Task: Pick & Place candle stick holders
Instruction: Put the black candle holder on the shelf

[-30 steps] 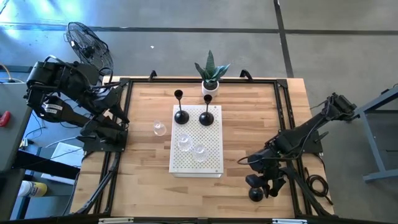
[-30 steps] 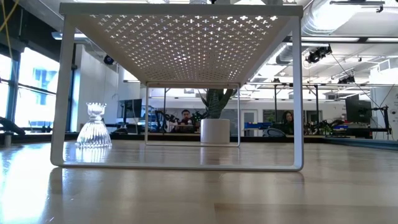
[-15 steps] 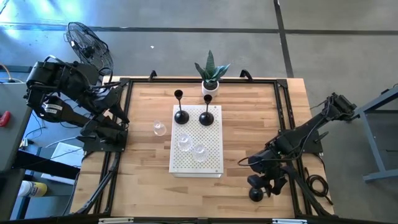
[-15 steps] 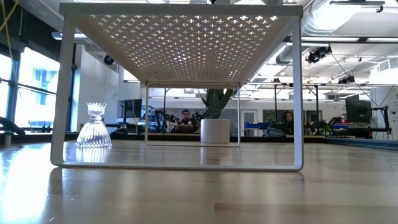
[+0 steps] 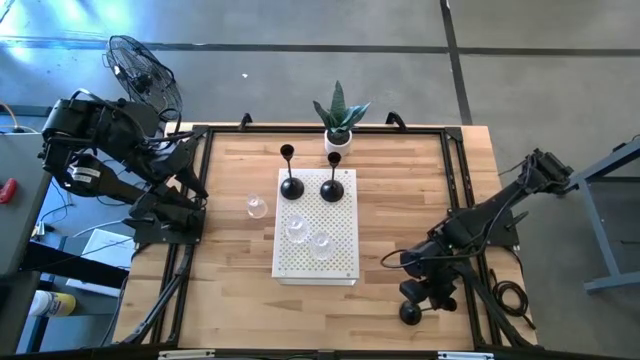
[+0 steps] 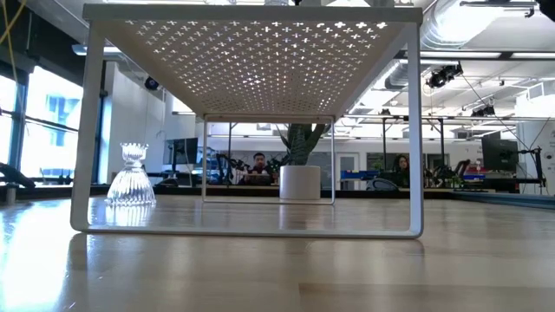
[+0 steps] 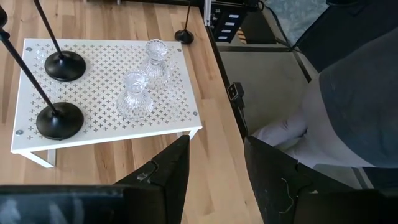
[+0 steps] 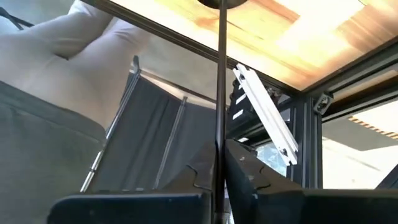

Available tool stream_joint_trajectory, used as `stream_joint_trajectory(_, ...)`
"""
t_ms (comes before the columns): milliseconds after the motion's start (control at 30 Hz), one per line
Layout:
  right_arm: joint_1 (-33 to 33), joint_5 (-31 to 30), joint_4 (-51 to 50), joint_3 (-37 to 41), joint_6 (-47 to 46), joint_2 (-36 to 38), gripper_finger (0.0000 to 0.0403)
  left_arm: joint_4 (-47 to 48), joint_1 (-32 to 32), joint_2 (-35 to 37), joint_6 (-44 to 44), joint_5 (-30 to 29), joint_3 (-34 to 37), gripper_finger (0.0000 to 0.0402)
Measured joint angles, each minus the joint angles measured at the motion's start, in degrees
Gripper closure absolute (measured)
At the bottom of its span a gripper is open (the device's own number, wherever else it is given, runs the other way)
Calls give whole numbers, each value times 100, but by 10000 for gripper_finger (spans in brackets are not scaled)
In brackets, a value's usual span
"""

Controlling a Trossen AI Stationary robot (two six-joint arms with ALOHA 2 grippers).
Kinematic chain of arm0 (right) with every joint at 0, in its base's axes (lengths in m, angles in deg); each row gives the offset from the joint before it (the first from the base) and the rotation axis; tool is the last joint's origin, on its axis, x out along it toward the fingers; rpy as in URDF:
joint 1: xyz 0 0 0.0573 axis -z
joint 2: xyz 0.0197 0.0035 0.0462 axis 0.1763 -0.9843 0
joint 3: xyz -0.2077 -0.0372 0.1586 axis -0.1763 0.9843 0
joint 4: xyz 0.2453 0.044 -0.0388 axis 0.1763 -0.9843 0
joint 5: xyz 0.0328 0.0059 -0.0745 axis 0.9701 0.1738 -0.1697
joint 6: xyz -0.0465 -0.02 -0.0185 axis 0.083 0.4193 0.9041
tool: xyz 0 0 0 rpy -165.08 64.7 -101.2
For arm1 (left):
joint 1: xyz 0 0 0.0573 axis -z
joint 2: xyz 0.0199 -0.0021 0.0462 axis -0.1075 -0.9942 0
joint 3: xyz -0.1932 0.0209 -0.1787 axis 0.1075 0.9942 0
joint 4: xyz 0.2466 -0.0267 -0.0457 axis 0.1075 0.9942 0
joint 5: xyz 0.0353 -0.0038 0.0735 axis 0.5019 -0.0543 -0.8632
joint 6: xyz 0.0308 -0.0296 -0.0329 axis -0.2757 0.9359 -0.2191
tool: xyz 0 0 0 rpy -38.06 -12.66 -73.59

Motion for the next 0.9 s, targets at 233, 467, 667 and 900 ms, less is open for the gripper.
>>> stream_joint_trajectory(233, -32, 168, -145, -9, 456, -205, 395, 2, 1, 0, 2, 0, 0, 252)
stream_joint_trajectory(467, -36, 158, -112, -17, 714, -289, 397, 2, 0, -2, 19, -85, 0, 252)
stream_joint_trajectory(667, -36, 145, -129, -25, 825, -275, 398, 2, 2, -8, 22, -136, 0, 252)
stream_joint_trajectory(900, 9, -96, -842, -483, 1203, -295, 400, 2, 0, -20, 22, -161, 0, 252)
